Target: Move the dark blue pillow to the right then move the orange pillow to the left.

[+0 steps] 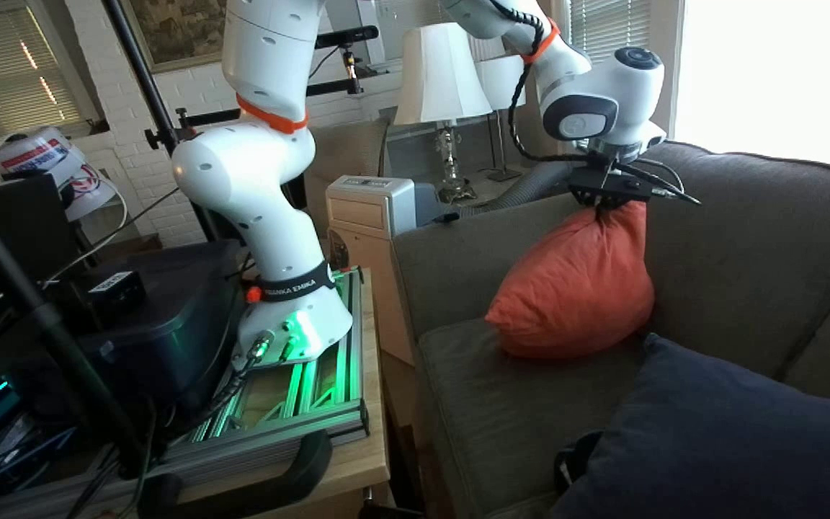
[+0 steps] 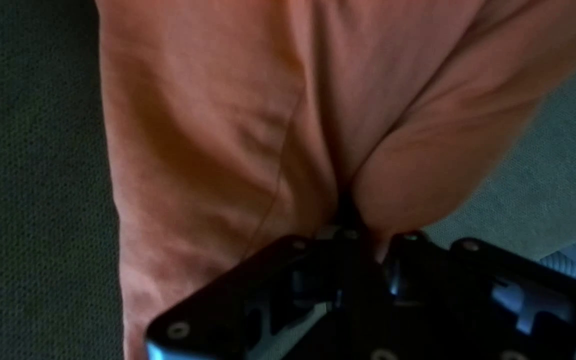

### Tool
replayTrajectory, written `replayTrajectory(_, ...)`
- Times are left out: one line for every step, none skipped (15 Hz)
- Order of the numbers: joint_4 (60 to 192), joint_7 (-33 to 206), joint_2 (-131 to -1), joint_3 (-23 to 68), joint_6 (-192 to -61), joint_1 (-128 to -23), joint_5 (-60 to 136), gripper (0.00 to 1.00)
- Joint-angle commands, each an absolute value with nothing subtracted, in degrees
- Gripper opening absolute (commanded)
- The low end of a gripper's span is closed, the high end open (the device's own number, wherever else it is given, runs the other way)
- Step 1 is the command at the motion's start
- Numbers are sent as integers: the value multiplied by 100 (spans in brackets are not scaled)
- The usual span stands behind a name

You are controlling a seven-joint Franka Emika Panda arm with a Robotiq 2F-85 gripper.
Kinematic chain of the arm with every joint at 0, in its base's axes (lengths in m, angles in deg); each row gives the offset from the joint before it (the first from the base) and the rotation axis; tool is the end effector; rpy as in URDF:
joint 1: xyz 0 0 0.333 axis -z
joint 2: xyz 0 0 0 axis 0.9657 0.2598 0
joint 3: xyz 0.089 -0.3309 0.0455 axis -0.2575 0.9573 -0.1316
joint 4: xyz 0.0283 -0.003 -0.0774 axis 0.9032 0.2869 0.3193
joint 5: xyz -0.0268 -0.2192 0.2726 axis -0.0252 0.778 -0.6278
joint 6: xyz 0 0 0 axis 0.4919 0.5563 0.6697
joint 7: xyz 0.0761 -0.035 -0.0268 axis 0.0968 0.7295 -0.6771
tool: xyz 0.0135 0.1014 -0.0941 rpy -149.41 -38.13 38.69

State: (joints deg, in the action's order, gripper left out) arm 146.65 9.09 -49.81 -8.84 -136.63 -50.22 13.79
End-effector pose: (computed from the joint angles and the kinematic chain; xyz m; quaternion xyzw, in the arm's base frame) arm 0.6080 0.0173 0.2400 -0.8676 -0.4396 -0.1373 0.1878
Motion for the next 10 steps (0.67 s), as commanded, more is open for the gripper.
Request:
replayTrajectory(14476,314,-5042,-648,-13386,-5239,1041,2)
replayTrajectory(14411,143,-5048,-604,-13285,-5270,1061,2)
replayTrajectory(14343,-99,-5044,-618,-13172,-5253,1030,2)
replayTrajectory(14272,-272,-5052,-572,-13068,-5288,1050,2)
replayTrajectory(14171,-536,-5043,-586,-12881,-5273,1021,2)
replayTrajectory(14095,-816,-5042,-552,-12691,-5306,1078,2)
replayTrajectory(13988,-1078,-5037,-521,-12493,-5334,1070,2)
replayTrajectory(13898,-1346,-5042,-492,-12272,-5362,1049,2)
replayTrajectory(13816,-1589,-5050,-445,-12071,-5411,1054,2)
replayTrajectory(13732,-1830,-5059,-399,-11884,-5467,1058,2)
